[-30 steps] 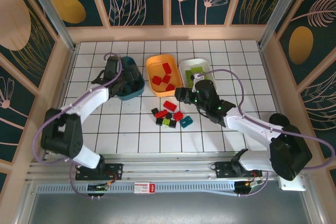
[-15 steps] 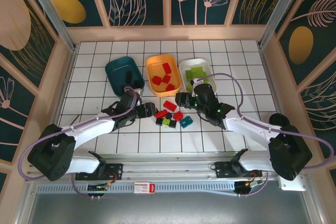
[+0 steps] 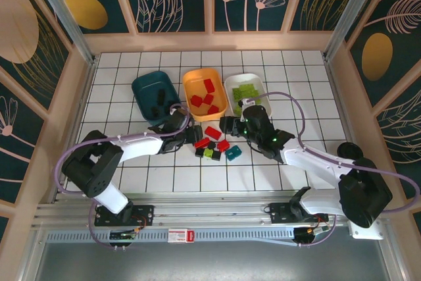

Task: Sort the legos into containers by color
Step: Move the lego to the bottom-center of the table.

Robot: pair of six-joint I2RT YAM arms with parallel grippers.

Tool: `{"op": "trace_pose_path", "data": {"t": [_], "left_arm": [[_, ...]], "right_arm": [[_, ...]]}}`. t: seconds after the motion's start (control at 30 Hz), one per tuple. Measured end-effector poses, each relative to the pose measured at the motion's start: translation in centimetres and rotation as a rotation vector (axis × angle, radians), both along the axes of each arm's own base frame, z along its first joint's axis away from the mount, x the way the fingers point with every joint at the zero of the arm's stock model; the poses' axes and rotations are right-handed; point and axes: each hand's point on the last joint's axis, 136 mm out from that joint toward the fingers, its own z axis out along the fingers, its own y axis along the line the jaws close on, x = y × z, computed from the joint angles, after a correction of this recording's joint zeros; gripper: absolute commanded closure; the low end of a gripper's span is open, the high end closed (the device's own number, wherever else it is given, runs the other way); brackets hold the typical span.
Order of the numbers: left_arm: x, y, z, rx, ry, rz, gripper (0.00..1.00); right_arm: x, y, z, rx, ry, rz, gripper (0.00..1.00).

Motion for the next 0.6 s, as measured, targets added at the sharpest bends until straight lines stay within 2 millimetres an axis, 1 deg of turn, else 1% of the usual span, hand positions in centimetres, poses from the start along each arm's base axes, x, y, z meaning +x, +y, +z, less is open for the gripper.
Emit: {"op": "trace_pose_path", "data": {"t": [0.1, 0.17, 0.23, 0.4, 0.43, 0.47, 0.57, 0.6], "left_arm": [[-0.3, 0.5, -0.8, 0.030, 0.013, 0.007, 0.61], [-0.8, 1.1, -1.5, 0.048, 0.024, 0.011, 0.63], [-1.3, 1.7, -1.4, 0.049, 0.014, 0.019, 0.65], [-4.8, 4.9, -1.4, 0.077, 0.026, 0.032, 0.66], [-5.3, 5.5, -1.3, 0.084, 0.028, 0.035, 0.63], [-6.0, 6.1, -1.3, 0.092, 0.032, 0.038, 0.56], [-7.3, 7.2, -0.5, 0.096, 0.035, 0.044, 0.33], [-7.4, 7.3, 0.0, 0.092, 0.027, 0.042, 0.28]], "right_arm": [[-0.1, -0.3, 0.5, 0.006, -0.012, -0.006, 0.34], [-0.3, -0.5, 0.6, 0.007, -0.018, -0.010, 0.34], [-0.3, -0.8, 0.6, 0.005, -0.021, -0.017, 0.34], [-0.5, -1.1, 0.2, -0.002, -0.018, -0.022, 0.34], [-0.6, -1.1, 0.1, -0.004, -0.016, -0.022, 0.34], [-0.6, -1.1, 0.0, -0.005, -0.015, -0.022, 0.34], [-0.6, -1.2, -0.2, -0.008, -0.012, -0.022, 0.34], [-0.6, -1.2, -0.1, -0.008, -0.012, -0.022, 0.34]]}}
